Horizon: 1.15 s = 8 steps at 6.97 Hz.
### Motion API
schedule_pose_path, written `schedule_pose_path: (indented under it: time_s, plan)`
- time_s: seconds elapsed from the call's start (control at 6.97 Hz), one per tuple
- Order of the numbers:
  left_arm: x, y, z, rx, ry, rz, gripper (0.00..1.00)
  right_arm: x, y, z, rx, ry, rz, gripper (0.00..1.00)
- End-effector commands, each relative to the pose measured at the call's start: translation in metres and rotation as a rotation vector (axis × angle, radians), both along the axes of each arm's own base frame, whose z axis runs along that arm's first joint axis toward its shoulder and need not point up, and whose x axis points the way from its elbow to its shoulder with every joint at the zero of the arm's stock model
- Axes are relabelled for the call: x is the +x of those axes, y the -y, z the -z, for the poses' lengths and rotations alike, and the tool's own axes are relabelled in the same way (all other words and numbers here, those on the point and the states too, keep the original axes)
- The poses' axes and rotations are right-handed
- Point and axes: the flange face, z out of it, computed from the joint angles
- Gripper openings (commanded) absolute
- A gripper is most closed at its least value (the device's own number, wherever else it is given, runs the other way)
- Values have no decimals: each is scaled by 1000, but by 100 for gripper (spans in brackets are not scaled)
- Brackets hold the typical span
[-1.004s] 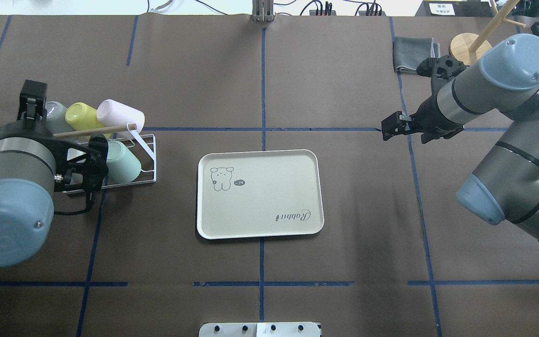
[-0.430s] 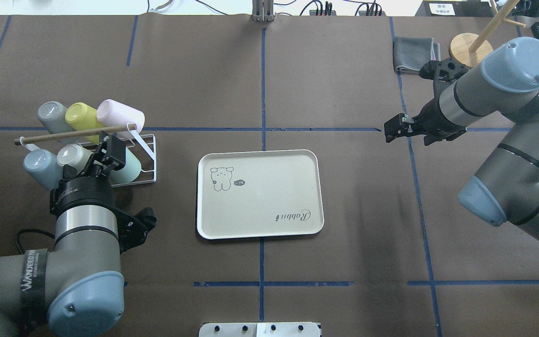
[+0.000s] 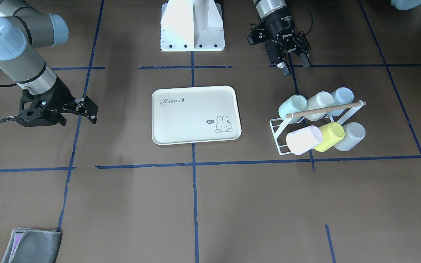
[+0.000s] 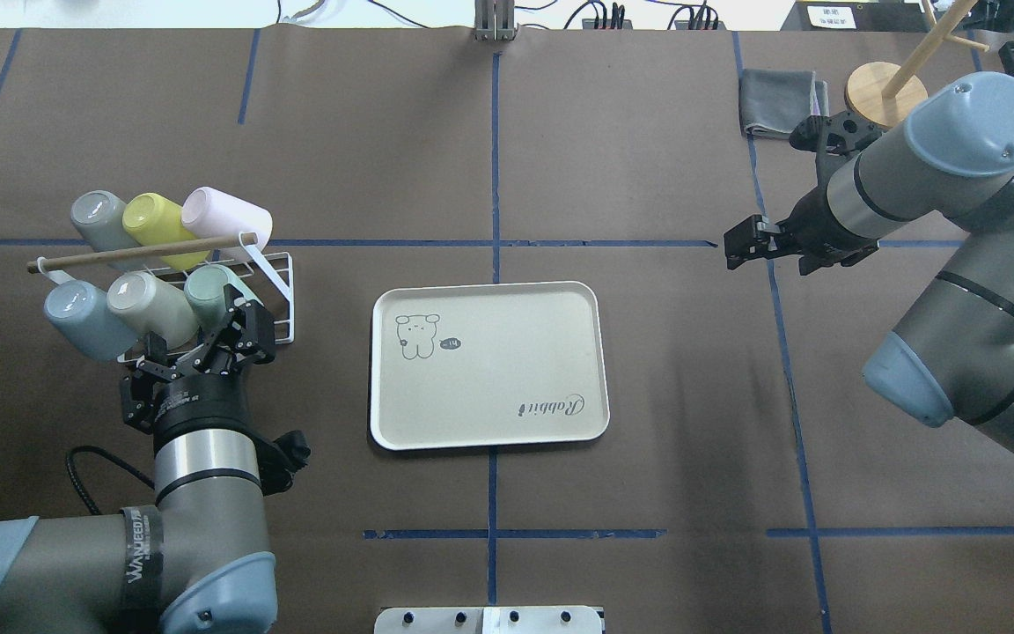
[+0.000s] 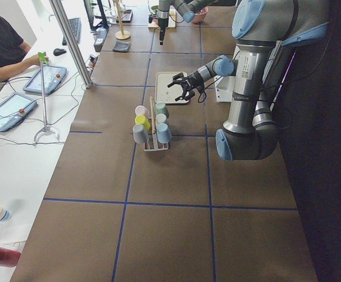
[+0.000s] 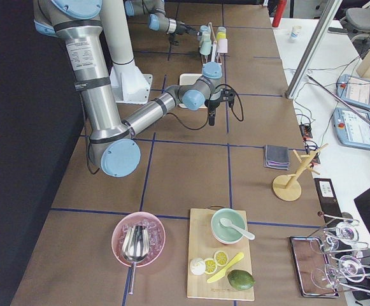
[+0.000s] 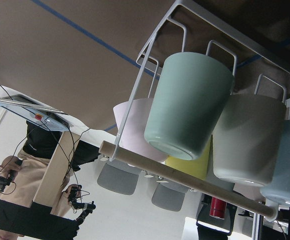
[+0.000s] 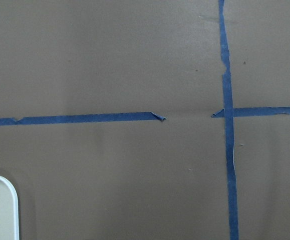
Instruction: Pick up and place green cup on tray
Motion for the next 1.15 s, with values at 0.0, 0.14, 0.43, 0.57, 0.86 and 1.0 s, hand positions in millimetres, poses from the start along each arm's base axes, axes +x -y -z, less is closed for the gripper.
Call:
schedule_pose_path:
  time_s: [0.0, 0.14, 0.43, 0.57, 0.86, 1.0]
  plan:
    - [34, -9, -28, 8, 87, -23, 100, 1, -1, -2, -1, 1, 0, 100]
    - [36, -8, -30, 26, 98, -21, 100, 7, -2, -7, 5, -5, 1, 100]
    - [49, -5, -46, 50, 149, -18, 100, 50, 10, -28, 59, -45, 10, 100]
    - [53, -4, -53, 49, 161, -15, 100, 85, 14, -54, 86, -63, 50, 100]
    - [60, -1, -60, 70, 179, -10, 100, 149, 20, -95, 135, -111, 95, 100]
    - [68, 3, -63, 94, 162, -5, 100, 156, 22, -98, 135, -128, 111, 100]
